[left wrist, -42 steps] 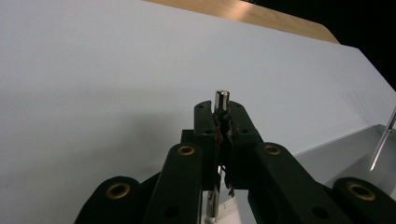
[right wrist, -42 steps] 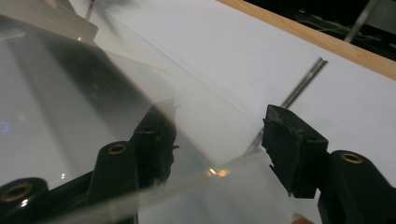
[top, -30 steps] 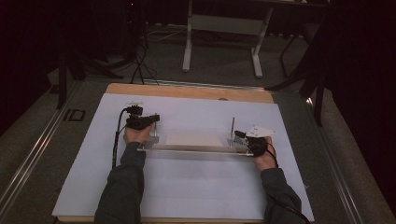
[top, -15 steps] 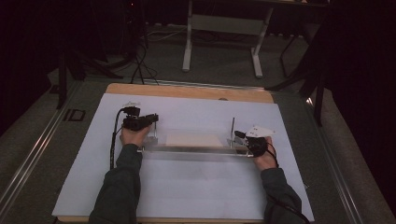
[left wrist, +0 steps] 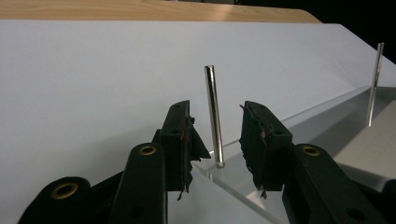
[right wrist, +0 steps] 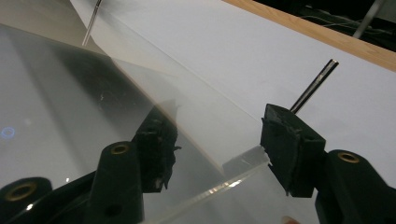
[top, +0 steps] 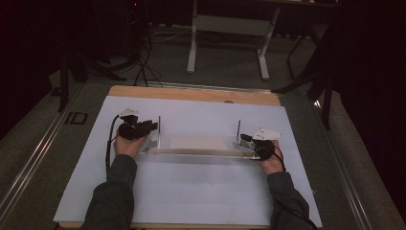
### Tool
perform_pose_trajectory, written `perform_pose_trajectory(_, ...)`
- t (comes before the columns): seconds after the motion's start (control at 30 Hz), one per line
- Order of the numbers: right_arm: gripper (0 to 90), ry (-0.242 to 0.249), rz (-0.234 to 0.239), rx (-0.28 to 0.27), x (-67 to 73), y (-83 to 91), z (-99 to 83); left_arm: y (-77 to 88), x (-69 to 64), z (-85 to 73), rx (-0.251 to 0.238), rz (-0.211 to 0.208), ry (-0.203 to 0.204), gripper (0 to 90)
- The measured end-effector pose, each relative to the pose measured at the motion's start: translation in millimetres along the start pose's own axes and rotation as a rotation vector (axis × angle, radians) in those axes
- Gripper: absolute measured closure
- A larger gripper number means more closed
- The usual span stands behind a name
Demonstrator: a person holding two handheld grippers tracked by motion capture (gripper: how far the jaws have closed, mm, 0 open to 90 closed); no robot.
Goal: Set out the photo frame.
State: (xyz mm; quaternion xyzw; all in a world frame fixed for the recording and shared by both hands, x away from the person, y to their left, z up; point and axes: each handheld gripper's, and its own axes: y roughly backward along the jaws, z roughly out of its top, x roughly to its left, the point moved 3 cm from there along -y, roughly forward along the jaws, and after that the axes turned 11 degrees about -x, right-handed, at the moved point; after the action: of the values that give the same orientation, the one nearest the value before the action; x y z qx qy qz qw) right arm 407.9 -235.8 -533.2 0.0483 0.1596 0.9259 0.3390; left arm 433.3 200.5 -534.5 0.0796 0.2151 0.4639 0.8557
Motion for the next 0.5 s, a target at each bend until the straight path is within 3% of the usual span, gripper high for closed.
perform_pose_trajectory(0.5,44.0,-0.017,0.008,0.009,-2.3,-0.8,3.0,26.6,-4.1,-10.4,-0.001,0.017,-0.112,59.8)
